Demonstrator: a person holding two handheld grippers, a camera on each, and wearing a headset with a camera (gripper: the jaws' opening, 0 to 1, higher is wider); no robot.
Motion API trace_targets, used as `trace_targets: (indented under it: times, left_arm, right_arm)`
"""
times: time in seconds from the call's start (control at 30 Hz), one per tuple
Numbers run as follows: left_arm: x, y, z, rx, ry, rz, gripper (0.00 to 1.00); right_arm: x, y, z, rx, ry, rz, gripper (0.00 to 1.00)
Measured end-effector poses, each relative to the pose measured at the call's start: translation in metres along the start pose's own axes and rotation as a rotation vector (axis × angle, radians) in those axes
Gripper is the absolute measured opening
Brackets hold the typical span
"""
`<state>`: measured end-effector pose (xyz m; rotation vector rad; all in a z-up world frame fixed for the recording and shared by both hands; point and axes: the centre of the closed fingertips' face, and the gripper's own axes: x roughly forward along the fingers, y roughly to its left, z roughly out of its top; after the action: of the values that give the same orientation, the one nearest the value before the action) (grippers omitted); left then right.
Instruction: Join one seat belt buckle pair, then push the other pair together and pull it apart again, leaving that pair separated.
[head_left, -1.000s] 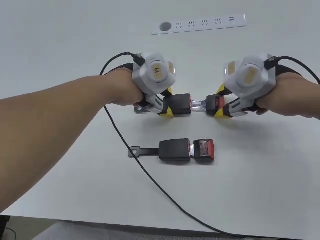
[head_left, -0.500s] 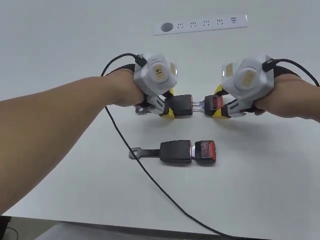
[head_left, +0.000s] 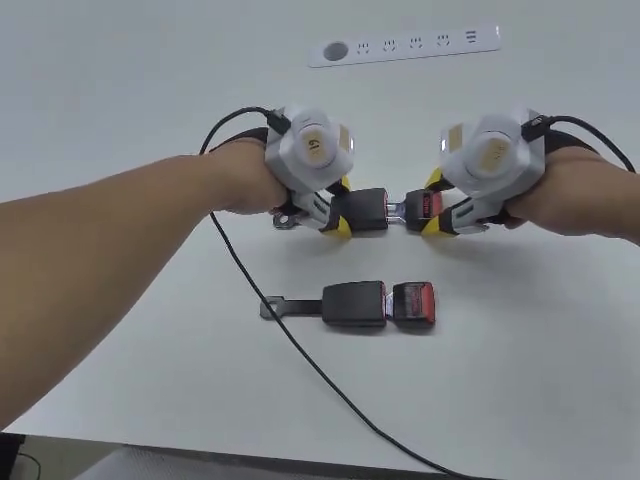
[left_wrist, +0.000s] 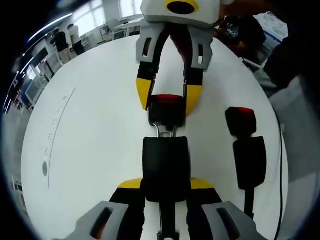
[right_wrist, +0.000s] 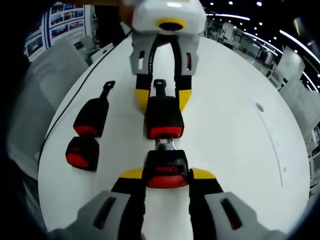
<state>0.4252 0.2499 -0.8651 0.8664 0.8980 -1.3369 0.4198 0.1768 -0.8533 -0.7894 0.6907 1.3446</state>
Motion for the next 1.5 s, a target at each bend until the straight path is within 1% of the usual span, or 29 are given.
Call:
trace_targets:
  times: [0.3, 0.43, 0.67, 0.8, 0.9, 0.93, 1.0, 1.13, 1.23, 1.4, 1.5]
  left_arm:
    - [0.000, 0.002, -0.002, -0.001, 0.000, 0.000, 0.32]
    - [0.001, 0.003, -0.003, 0.002, 0.006, -0.001, 0.32]
    - [0.001, 0.003, -0.003, 0.002, 0.002, -0.002, 0.32]
    - [0.001, 0.003, -0.002, 0.004, 0.003, -0.002, 0.32]
    - [0.001, 0.003, -0.002, 0.004, 0.003, -0.001, 0.31]
    - [0.001, 0.002, -0.001, 0.005, 0.003, -0.001, 0.31]
    - [0.001, 0.002, -0.001, 0.007, 0.003, -0.001, 0.31]
    - [0.001, 0.002, -0.001, 0.004, -0.005, -0.001, 0.31]
    - [0.001, 0.002, 0.000, 0.006, -0.002, -0.003, 0.31]
    - [0.001, 0.003, -0.002, 0.004, -0.002, -0.002, 0.32]
    - [0.000, 0.002, 0.000, 0.001, 0.002, 0.000, 0.31]
  right_arm:
    - [0.001, -0.001, 0.001, -0.006, 0.017, 0.001, 0.31]
    - [0.001, -0.002, 0.002, -0.008, 0.020, 0.000, 0.31]
    - [0.003, -0.002, 0.003, -0.011, 0.021, -0.003, 0.31]
    - [0.008, -0.001, 0.010, -0.013, 0.012, 0.001, 0.31]
    - [0.009, -0.002, 0.010, -0.015, 0.014, 0.003, 0.31]
    - [0.010, -0.002, 0.012, -0.012, 0.012, 0.000, 0.31]
    - [0.010, -0.001, 0.012, -0.034, 0.022, -0.013, 0.31]
    - [0.010, -0.003, 0.011, -0.019, 0.008, -0.007, 0.31]
    - [0.011, -0.003, 0.012, -0.015, 0.016, -0.002, 0.31]
    - [0.010, -0.003, 0.012, -0.017, 0.018, -0.005, 0.31]
    - [0.010, -0.003, 0.012, -0.013, 0.014, -0.003, 0.31]
